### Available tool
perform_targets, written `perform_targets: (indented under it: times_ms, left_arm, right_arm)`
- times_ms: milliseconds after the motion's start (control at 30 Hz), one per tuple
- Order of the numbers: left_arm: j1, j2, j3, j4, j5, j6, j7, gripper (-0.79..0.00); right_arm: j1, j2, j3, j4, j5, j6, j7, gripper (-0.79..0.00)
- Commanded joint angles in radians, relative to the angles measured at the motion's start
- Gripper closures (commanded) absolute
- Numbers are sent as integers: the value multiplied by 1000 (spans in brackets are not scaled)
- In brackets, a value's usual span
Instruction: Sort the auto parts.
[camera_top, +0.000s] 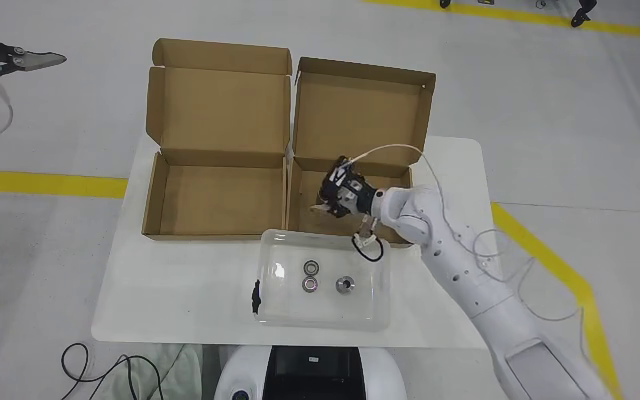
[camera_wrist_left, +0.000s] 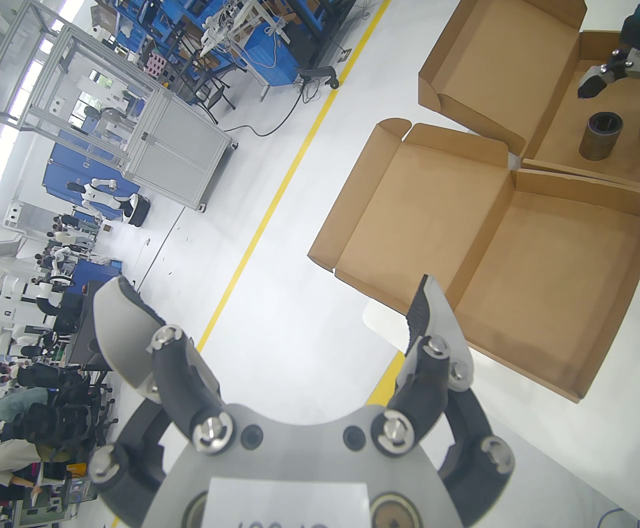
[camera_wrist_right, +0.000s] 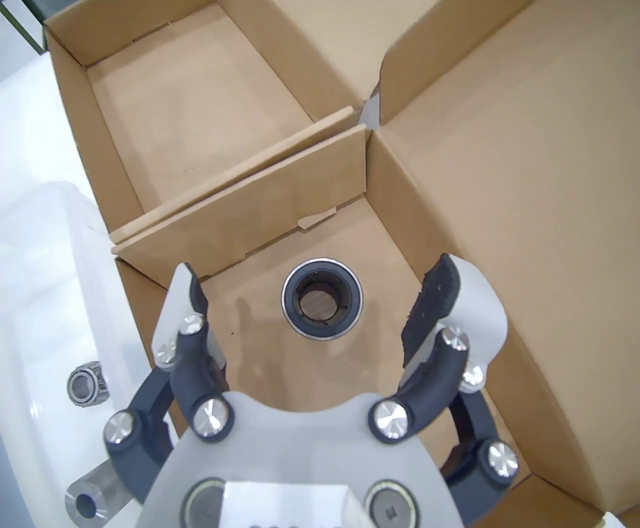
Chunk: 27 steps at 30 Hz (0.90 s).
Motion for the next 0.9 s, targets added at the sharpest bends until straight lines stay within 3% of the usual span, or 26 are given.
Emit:
perform_targets:
  times_ms: [0,433,600,867]
  left_arm:
    - [0,0,0,0,0,0,0,-785]
    - [0,0,0,0,0,0,0,-785]
    - [0,0,0,0,0,0,0,-785]
    - [0,0,0,0,0,0,0,-785]
  right_arm:
    - [-23,11,22,-51,-8,-35,-14,-785]
    - [-217,86,161,-343,-157,-297,-150,-785]
    - [-308,111,223,-447,-166,-349,-170,-785]
    - [-308,111,223,-447,-166,-349,-170,-785]
